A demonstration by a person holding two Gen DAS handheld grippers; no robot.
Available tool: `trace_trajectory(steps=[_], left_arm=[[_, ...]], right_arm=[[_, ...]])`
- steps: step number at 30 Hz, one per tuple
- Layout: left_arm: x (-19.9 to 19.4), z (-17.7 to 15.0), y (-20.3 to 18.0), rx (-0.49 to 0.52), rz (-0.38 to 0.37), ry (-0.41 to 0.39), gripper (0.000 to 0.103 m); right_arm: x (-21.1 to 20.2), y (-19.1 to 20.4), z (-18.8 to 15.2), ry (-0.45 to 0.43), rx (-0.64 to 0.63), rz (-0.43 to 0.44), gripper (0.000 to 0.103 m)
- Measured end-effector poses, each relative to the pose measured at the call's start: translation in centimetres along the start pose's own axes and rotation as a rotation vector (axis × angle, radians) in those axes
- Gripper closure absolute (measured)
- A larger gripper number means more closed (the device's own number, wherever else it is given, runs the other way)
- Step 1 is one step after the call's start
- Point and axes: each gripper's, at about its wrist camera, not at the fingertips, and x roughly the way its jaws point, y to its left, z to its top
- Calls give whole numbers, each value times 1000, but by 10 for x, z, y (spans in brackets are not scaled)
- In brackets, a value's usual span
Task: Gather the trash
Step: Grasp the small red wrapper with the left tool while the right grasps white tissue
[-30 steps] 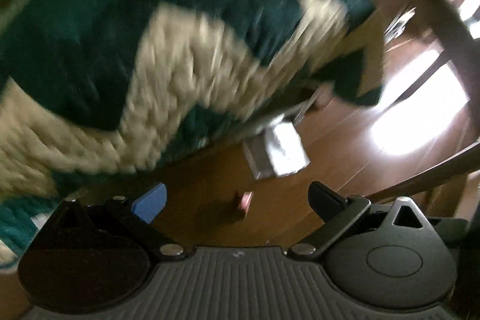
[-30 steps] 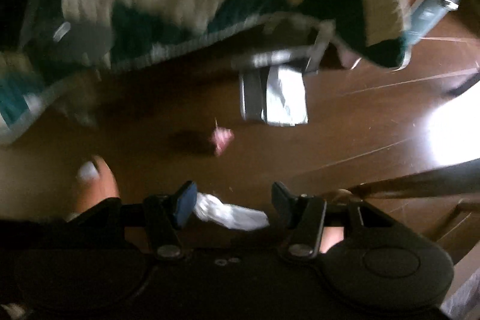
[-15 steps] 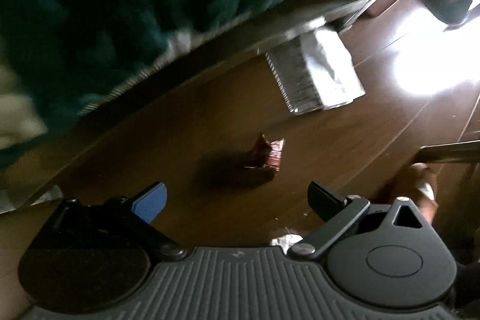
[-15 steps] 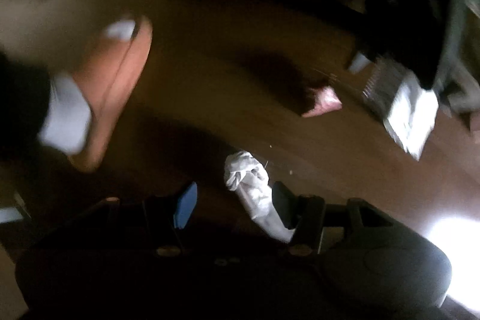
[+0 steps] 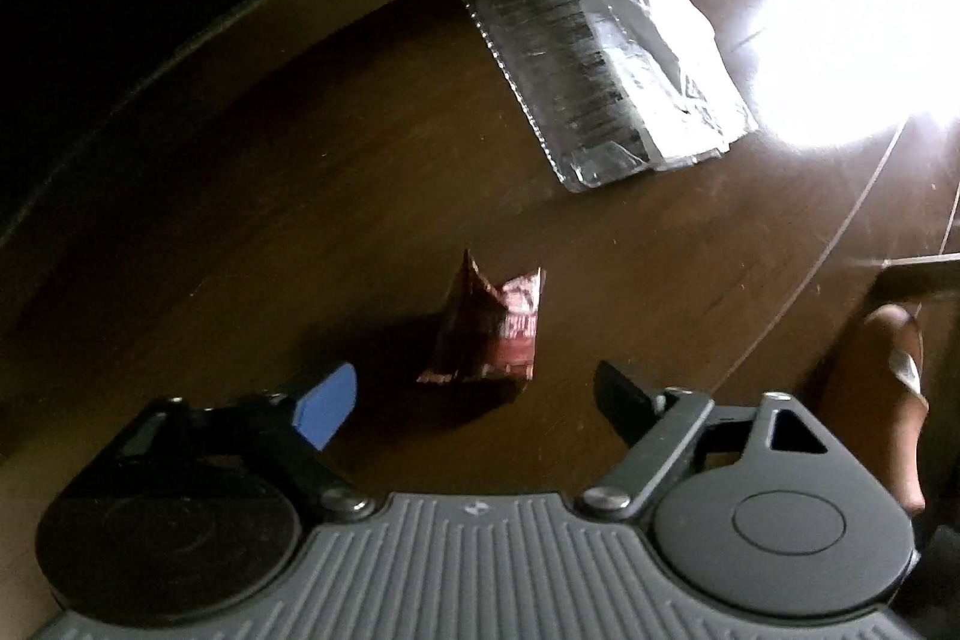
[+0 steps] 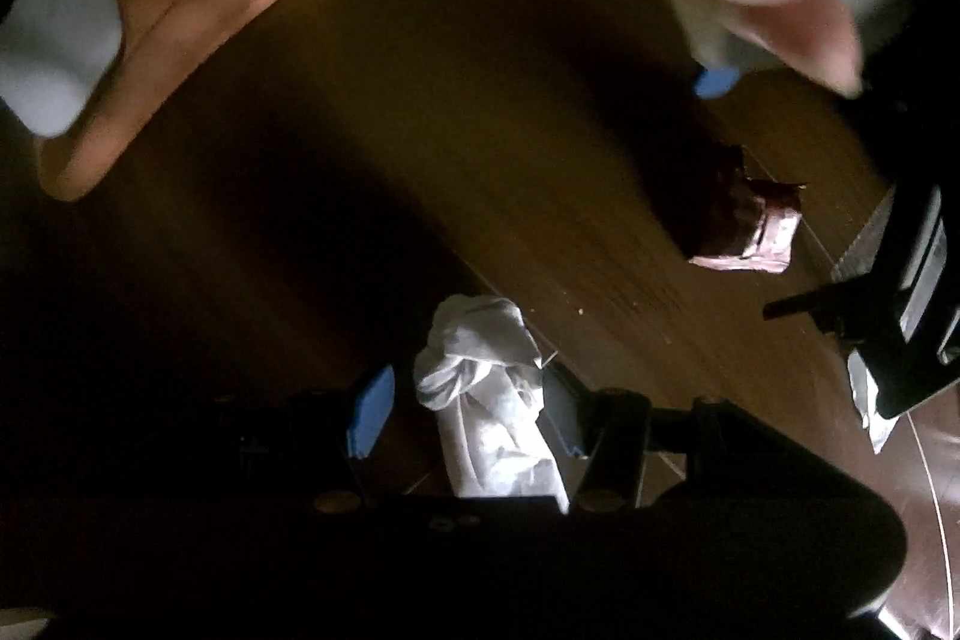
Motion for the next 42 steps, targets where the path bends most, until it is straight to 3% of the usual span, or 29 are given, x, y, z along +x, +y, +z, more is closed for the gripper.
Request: trace_trajectory(steps=[2,6,9,11,16,19,28,32,37,42], left_arm=[[6,3,0,-16,5,3,36],[13,6,-3,-28,9,9,46],[15,7,-5,-28,7,4,60],[16,8,-5,-21,6,-3,61],[12,9,2,-47,-31,-5,62],[6,10,8,-67,-49,-5,64],[-48,-3,4,-117,-84,-49,66],[-83,-13,-3,-133,-88,-87,66],[-139,-24,-12,-128,-77,-159,66],[-196,-41,-19,-140,-54,-237,66]], right_arm=[[5,-1,0,8,5,-8,51],[9,-4,-2,-4,2,-44,52],[8,-6,-3,-16,11,-27,55],[5,-5,-3,-22,10,-6,67],[0,-8,-4,-12,14,3,78],[-3,-16,1,31,99,45,84],[-36,-62,-22,140,424,68,85],[-66,-86,-34,147,540,22,85],[-123,-101,-44,83,674,-42,85],[-169,-114,-53,-24,821,-48,85]])
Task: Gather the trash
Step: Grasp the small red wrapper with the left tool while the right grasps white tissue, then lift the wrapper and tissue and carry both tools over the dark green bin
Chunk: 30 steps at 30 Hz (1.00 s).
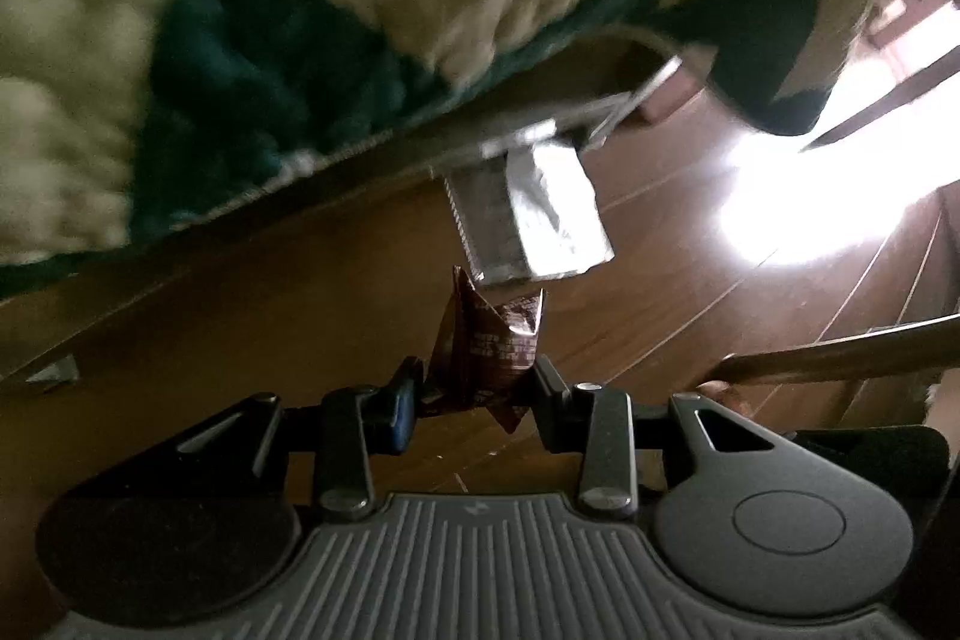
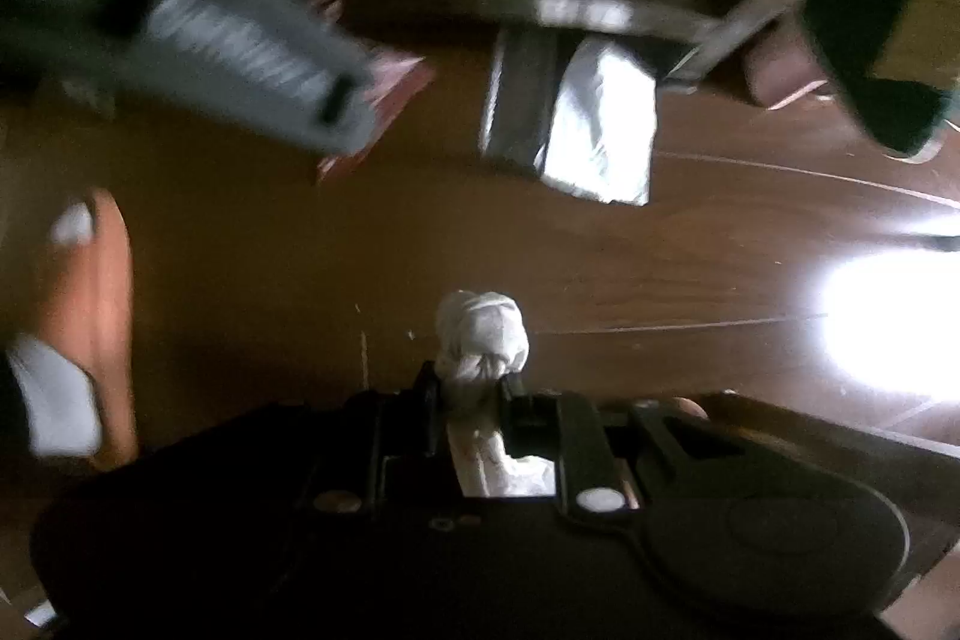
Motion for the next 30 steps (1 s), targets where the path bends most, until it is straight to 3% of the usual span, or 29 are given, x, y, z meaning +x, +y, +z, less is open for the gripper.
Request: trace_trajectory(steps=[6,14,22,30], left_arm=[[-79,-19,-8,-34,17,-121,66],[-181,-43,-25,-41,-26,-257,66],[-276,-59,-68,-18,-120,-402,66],[-361,-65,-127,88,-146,-537,66]], right_arm=[[-69,-10,-11,-153,74,20,85],[-182,-24,-40,-388,144,55,85],[-285,-43,-76,-595,179,83,85],[-384,-60,-110,-781,136,48,85]])
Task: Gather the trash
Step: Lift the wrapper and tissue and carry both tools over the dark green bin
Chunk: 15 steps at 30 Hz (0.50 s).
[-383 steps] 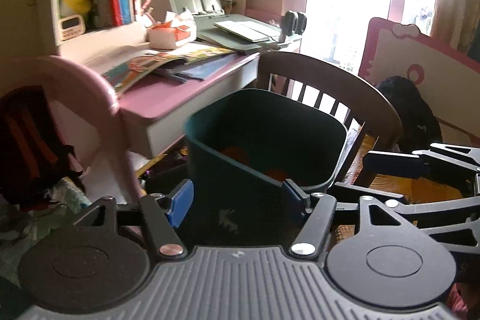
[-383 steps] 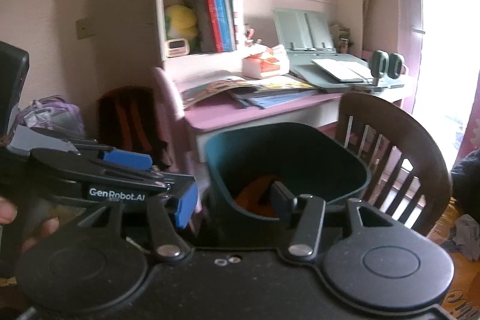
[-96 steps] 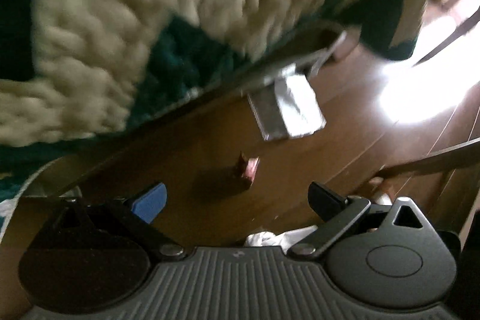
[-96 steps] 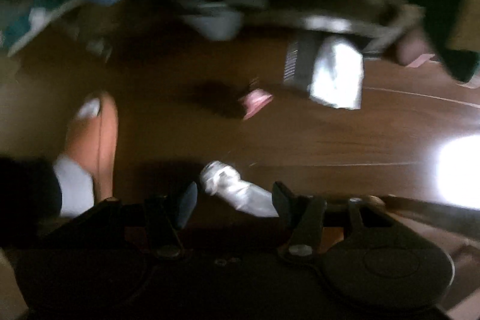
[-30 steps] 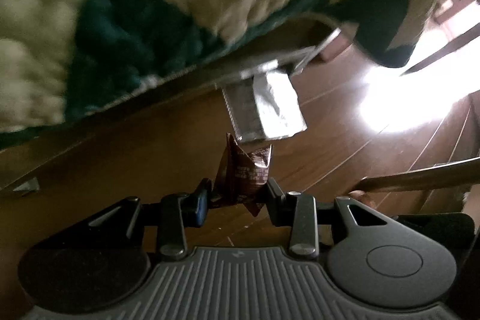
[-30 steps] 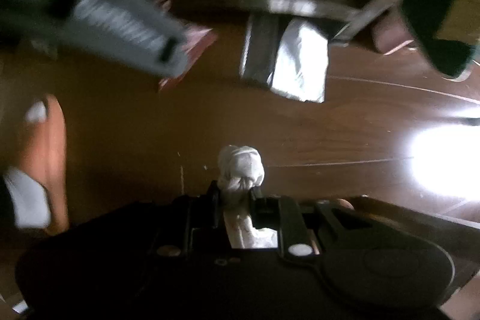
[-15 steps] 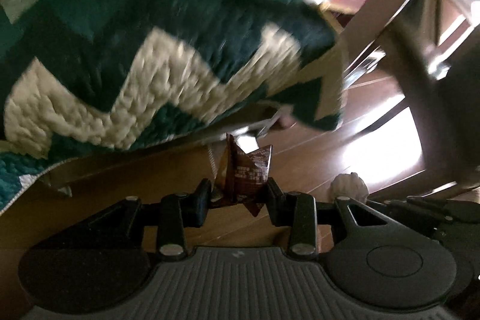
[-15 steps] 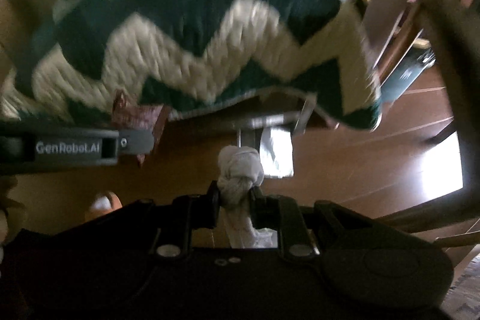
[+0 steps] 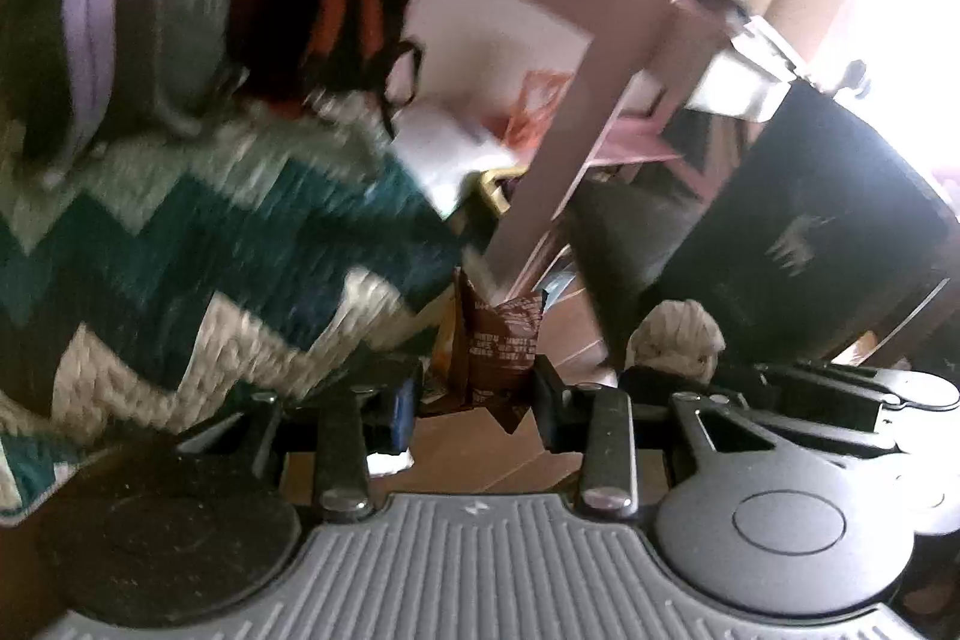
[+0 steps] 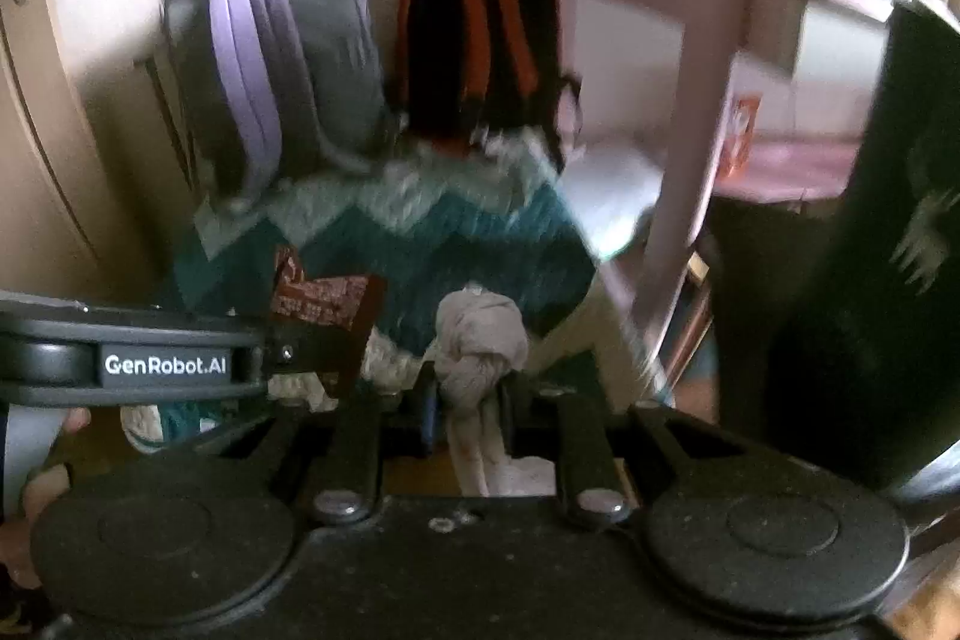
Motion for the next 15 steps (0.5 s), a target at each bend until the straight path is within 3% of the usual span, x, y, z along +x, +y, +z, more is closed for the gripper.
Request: trace_trajectory(steps=[10,15], left_arm=[[-44,61,-93,131,-94,-135,66],[-48,89,-146,186,-152,-152,66]], right_arm=[[-90,-50,50,-184,-34,-78,85],[-128,-91,85,-263,1,-142,85]])
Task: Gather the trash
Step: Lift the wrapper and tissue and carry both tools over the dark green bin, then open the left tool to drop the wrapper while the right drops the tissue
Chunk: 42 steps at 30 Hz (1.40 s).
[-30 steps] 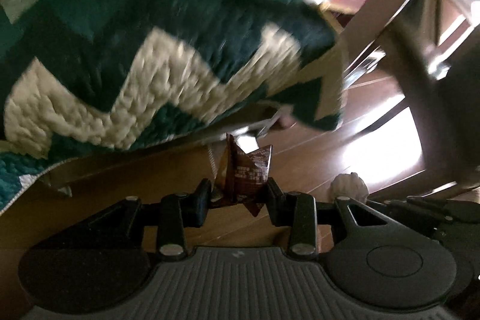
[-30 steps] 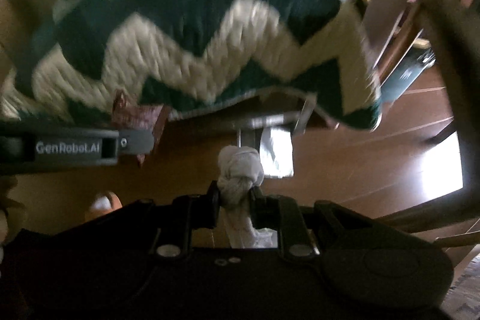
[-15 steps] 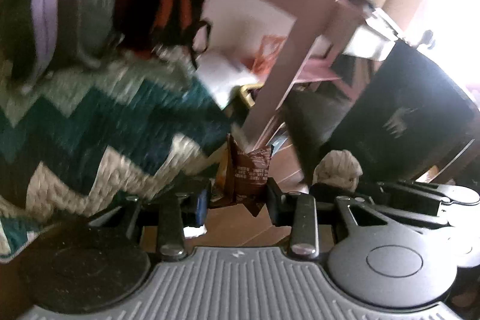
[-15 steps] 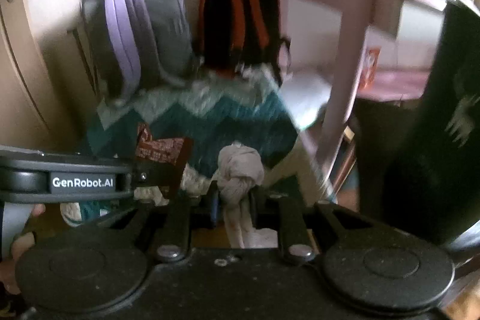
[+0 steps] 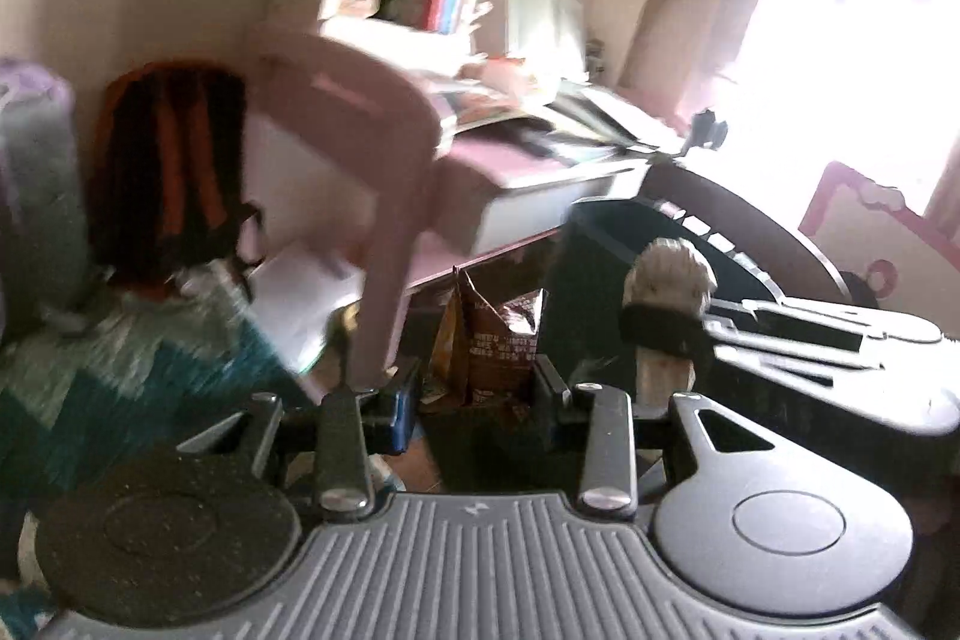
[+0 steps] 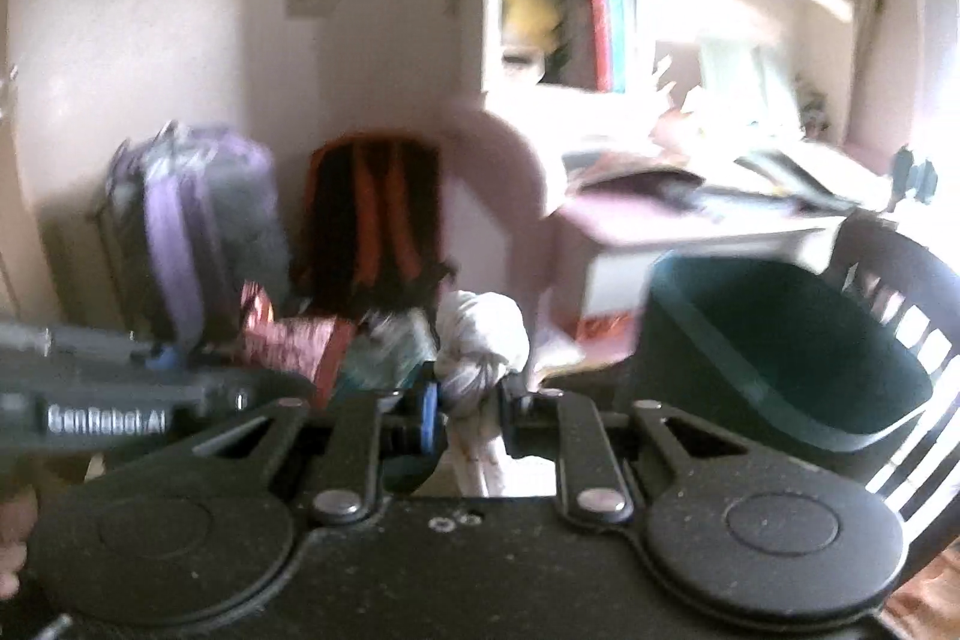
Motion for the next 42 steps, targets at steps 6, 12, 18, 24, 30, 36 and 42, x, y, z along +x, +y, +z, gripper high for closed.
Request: trace_trajectory(steps=[6,12,18,24,30,36,42], left_arm=[[27,39,-50,31,-57,2,66],[65,65,-98,79,-88,9,66],[116,78,-135,128,-99,57,66],[167,74,-160,207,-71,120,66],[206,63,-174,318,-30,189,66],[233,53,-182,374,-10,238,64],[243,49,-187,362,-22,256,41]], right_arm=[[-10,-54,36,-51,45,-100,84],[-9,-108,57,-74,91,-191,84],[11,-162,60,-73,171,-245,83],[42,-206,43,2,251,-251,80],[71,-233,20,104,282,-262,77],[88,-241,6,178,278,-236,71],[88,-237,1,190,244,-242,57]])
